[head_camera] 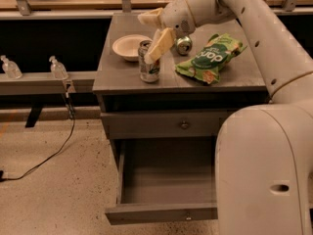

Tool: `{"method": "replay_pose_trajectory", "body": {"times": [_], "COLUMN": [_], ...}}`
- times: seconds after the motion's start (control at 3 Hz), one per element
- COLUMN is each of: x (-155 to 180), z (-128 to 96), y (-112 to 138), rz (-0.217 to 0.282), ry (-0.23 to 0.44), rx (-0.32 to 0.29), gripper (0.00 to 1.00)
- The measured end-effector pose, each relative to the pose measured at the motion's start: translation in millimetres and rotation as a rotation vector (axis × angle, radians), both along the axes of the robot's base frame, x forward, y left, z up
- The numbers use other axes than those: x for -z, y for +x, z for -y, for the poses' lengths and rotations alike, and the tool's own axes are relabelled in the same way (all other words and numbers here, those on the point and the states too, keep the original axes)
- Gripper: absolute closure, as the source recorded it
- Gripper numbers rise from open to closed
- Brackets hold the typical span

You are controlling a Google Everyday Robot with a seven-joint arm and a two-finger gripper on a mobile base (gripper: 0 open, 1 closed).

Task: Pick 7up can from middle drawer and place on counter

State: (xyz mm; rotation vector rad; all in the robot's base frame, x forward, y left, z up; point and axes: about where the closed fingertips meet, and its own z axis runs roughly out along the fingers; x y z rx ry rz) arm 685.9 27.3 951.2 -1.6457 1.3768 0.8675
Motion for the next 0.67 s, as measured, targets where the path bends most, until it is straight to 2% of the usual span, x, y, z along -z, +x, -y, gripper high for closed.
{"method": "replay_pose_trajectory", "body": {"times": [0.33,0.67], "x": [-27.6,-30.3], "z": [-12.5,-13.5], "y": [-8.2,-9.1], "rz": [0.077,0.083], "ry": [-0.044,-0.045], "rx": [-0.017,-0.017], "gripper": [0.0,0.0]}}
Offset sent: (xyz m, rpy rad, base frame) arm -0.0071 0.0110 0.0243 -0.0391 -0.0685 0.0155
